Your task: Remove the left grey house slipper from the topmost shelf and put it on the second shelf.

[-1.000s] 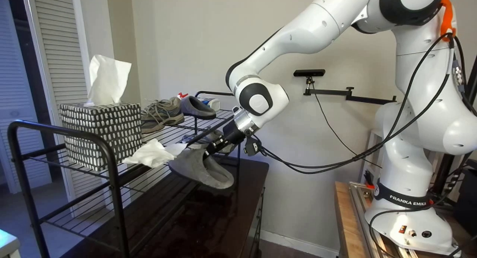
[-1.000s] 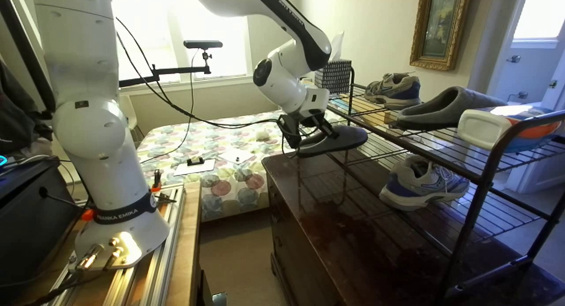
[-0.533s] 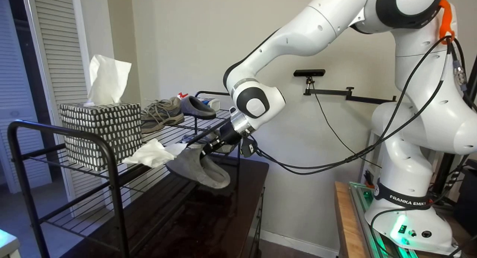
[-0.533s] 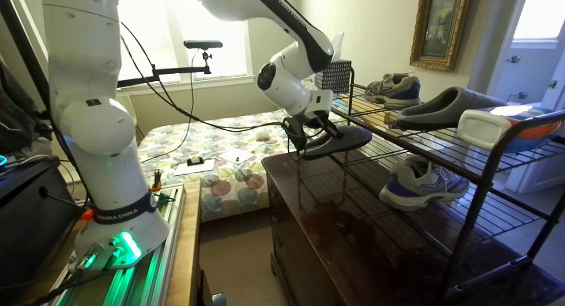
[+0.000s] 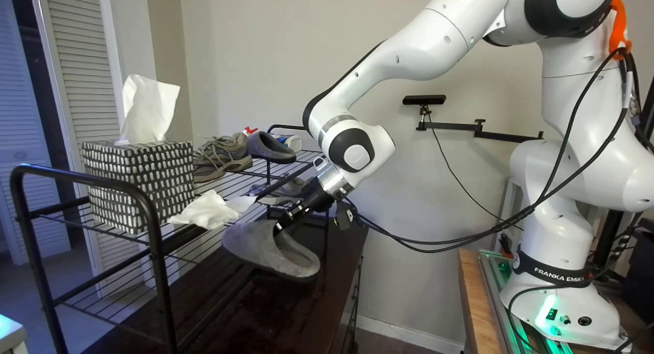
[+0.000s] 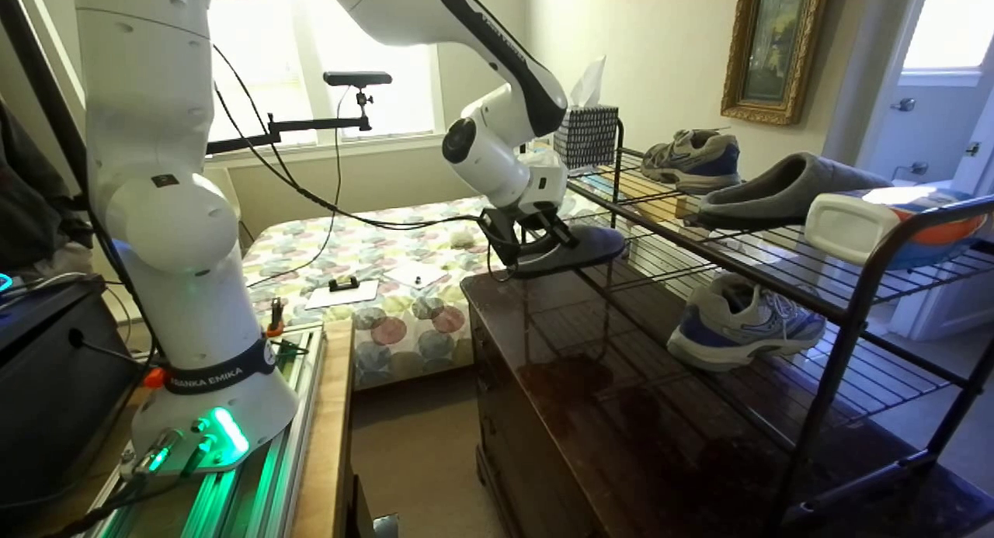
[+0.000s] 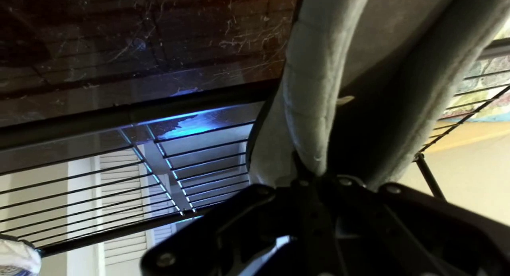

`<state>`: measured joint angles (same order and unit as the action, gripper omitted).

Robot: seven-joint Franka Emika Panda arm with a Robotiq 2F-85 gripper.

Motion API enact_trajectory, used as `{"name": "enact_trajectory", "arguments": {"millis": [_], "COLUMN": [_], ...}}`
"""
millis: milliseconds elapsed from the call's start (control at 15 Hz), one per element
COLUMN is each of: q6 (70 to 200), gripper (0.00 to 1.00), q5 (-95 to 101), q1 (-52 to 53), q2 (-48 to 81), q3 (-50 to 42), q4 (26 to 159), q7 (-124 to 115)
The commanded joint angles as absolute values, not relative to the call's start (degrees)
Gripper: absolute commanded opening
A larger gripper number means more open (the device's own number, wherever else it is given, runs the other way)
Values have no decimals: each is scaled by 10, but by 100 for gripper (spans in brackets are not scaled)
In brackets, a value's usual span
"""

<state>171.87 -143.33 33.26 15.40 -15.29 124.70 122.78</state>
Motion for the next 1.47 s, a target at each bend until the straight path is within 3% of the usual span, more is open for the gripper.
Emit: {"name": "enact_trajectory", "arguments": {"millis": [0, 667, 733, 800, 1400], "q6": [1707, 1699, 1700, 1699, 1705], "gripper": [1, 1, 30, 31, 92], "q5": [-1441, -1439, -1439, -1439, -1439], "q1": [358, 408, 414, 419, 449], "q2": [155, 167, 168, 169, 168], "q3": [-192, -242, -246, -250, -265], "q4": [1229, 1209, 1209, 1209, 1217], "q7": [1230, 1220, 1219, 1218, 1211]}}
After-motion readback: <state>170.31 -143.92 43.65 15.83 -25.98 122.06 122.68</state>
